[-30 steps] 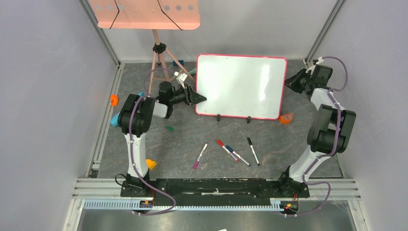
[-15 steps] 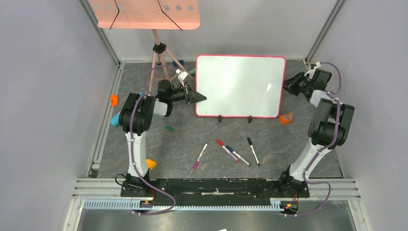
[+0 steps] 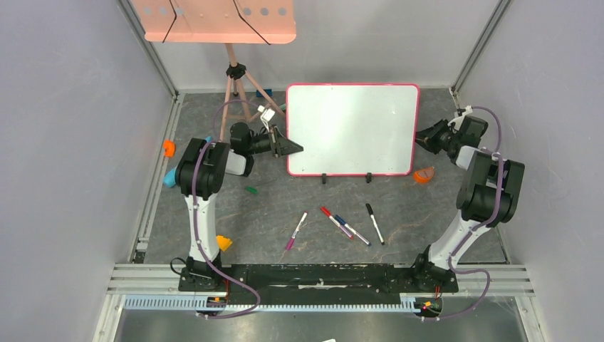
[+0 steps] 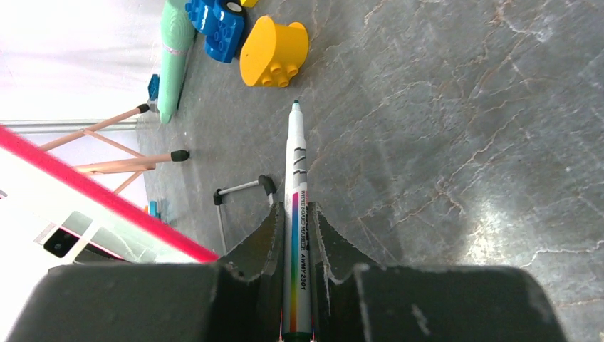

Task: Write a sentence on the whiteboard
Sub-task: Move the whiteboard to the center of the board.

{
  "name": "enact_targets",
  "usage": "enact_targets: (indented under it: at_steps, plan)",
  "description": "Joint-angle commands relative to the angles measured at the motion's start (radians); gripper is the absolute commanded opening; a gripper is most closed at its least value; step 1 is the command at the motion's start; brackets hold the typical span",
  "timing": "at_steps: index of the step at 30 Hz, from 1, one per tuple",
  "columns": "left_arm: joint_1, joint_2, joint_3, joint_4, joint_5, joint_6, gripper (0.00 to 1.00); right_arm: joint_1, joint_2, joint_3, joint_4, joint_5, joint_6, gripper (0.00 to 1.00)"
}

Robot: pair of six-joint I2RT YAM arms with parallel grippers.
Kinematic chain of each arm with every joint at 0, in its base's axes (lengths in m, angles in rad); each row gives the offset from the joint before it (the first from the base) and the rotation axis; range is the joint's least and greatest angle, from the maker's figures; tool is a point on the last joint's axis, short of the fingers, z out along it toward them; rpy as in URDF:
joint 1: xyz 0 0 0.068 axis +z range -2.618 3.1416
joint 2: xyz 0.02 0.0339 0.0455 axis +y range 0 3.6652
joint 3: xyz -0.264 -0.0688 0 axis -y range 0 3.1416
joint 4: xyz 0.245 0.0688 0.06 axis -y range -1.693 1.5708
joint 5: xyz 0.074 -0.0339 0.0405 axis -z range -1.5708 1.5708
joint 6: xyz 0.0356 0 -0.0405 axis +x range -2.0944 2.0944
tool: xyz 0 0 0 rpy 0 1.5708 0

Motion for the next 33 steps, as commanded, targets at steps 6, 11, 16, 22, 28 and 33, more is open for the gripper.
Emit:
enact_targets:
  at_steps: [6, 11, 16, 22, 28, 33]
  plan:
    - [-0.011, -0.029, -0.118, 0.223, 0.015, -0.157, 0.02, 0.081, -0.146, -0.097, 0.027, -0.126, 0.016, 0.0]
    - [-0.007, -0.066, -0.194, 0.224, 0.015, -0.145, 0.02, 0.096, -0.194, -0.16, 0.03, -0.126, 0.004, 0.0]
    - [-0.006, -0.112, -0.263, 0.223, 0.005, -0.128, 0.02, 0.106, -0.256, -0.238, 0.029, -0.119, -0.014, 0.0]
    - [-0.007, -0.174, -0.34, 0.19, -0.005, -0.079, 0.02, 0.118, -0.324, -0.311, 0.014, -0.096, -0.04, 0.0]
    - [-0.008, -0.257, -0.408, 0.093, -0.044, 0.014, 0.02, 0.122, -0.377, -0.359, 0.006, -0.083, -0.056, 0.0]
    - [-0.018, -0.369, -0.423, -0.261, -0.182, 0.28, 0.28, 0.123, -0.406, -0.38, -0.005, -0.061, -0.068, 0.0]
